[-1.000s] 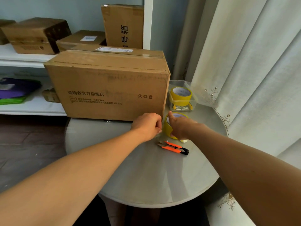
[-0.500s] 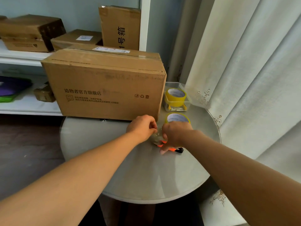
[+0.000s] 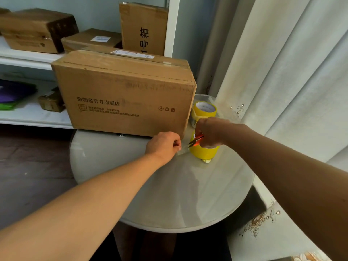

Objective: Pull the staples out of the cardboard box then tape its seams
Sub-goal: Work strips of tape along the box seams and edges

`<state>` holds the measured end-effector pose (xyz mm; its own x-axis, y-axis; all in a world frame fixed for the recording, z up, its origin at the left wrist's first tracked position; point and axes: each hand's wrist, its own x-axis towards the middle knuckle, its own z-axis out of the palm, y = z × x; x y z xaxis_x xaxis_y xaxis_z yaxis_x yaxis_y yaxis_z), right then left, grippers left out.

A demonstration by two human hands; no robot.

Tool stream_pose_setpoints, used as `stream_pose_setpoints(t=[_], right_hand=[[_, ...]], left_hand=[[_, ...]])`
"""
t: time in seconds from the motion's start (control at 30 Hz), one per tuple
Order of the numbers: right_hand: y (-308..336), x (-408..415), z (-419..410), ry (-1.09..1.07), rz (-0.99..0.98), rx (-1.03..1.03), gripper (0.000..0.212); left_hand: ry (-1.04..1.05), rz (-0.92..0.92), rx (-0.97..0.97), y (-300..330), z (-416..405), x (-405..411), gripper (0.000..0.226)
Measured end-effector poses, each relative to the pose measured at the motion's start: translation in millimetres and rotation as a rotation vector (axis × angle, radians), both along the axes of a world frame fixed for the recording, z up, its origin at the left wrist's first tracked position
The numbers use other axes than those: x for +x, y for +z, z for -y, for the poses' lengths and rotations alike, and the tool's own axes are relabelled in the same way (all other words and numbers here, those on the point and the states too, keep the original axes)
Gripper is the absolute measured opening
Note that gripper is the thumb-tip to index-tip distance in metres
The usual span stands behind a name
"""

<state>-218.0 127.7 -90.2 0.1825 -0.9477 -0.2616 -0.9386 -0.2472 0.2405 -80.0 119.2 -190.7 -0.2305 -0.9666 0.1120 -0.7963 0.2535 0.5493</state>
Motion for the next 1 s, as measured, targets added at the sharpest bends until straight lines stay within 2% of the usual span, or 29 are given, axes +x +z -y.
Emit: stream_pose_setpoints(t=[0.2,0.33,0.53,0.87,1.0], right_hand=[[-1.3,15.9,6.7,0.119,-0.131,-0.117,0.051],[-3.0,23.6,7.2,0.179,-0.246,-0.138,0.044],[-6.1,30.8,4.7,0.199,-0.317,-0.150,0.038],[-15.8,39.0,1.4,0.281,-0.332,-0.185,0.028],[-16.9,32.6,1.4,0.242,-0.309,-0.193,0.027]], left_hand=[[-0.004,0.018,-0.049,-2.1,-0.7,1.4,0.007],[-0.018,0.023,-0.059,-2.9,-0.2,1.7,0.008],[-0.022,0.011,-0.055,-3.9,1.2,2.7,0.008],[-0.026,0.021,-0.060,-5.6,2.1,1.4,0.008],[0.022,-0.072,0.040,-9.3,3.8,2.6,0.012]])
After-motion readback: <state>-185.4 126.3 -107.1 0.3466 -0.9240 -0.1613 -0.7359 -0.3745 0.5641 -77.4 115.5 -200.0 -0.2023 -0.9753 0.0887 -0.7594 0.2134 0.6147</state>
